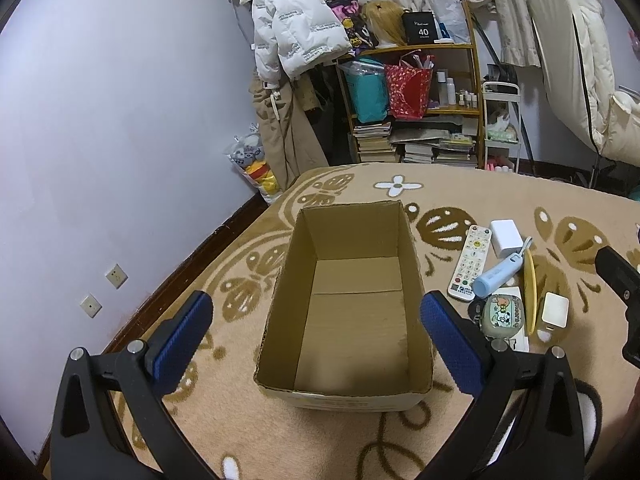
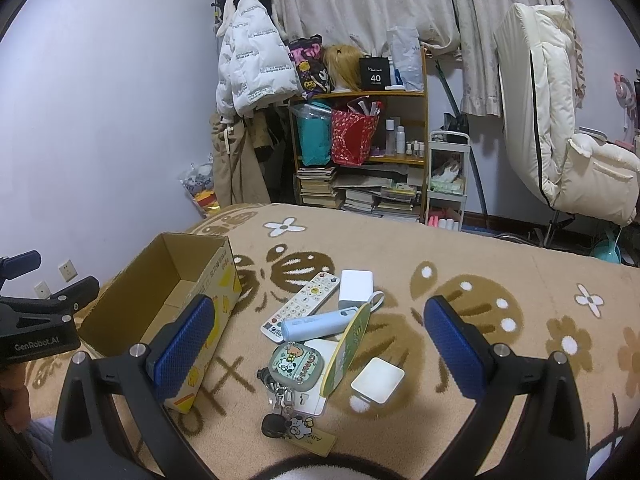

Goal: Organize rigid objects

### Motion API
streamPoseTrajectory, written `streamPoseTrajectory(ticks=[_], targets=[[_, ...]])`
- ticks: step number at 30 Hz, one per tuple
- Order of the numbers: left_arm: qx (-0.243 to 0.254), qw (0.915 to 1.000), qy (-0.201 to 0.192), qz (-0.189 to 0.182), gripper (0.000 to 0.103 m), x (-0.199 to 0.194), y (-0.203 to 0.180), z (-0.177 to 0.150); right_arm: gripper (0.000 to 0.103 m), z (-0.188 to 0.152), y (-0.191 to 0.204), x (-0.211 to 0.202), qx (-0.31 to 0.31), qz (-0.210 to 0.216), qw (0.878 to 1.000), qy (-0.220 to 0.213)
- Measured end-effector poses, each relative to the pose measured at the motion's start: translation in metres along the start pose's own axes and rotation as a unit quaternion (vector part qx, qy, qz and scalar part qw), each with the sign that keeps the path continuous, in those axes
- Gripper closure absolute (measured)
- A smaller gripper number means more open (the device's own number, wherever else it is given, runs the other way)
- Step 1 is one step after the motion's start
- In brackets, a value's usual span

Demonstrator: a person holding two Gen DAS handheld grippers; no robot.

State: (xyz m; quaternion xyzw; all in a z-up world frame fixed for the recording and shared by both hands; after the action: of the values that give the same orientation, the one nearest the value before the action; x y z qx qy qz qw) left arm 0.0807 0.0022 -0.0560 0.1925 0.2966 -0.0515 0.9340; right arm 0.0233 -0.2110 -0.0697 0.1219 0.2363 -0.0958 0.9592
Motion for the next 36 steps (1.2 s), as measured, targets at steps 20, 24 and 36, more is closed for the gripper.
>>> streamPoseTrajectory(ticks=[20,24,36], targets=[[0.0,1.0,0.004,-0.001,0.0,0.003,-0.002,-0.002,0.0,0.001,0.001,0.0,-0.001,0.002,1.0,0.002],[-0.002,1.0,0.0,0.001,0.0,0.002,-0.001,-0.001,0.0,0.0,0.0,0.001,-0.003,0.002,1.0,0.002],[0.006,0.9999,0.002,0.011,0.0,0.01,0.004,0.003,0.0,-0.011,0.004,0.014,0.001,0.007,1.0,0.023]])
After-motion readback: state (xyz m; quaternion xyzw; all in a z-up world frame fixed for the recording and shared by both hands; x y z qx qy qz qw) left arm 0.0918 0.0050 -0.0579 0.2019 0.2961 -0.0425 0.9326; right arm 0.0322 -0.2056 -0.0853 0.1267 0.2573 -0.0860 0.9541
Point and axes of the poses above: each gripper's, at about its wrist camera, not at the fingertips, and x roughly the way its jaws point, y to its left, z to its top, the point moved 9 cm from there along x, roughly the way its jaws point, and after that the axes turned 6 degrees about x, right-handed, at the moved point
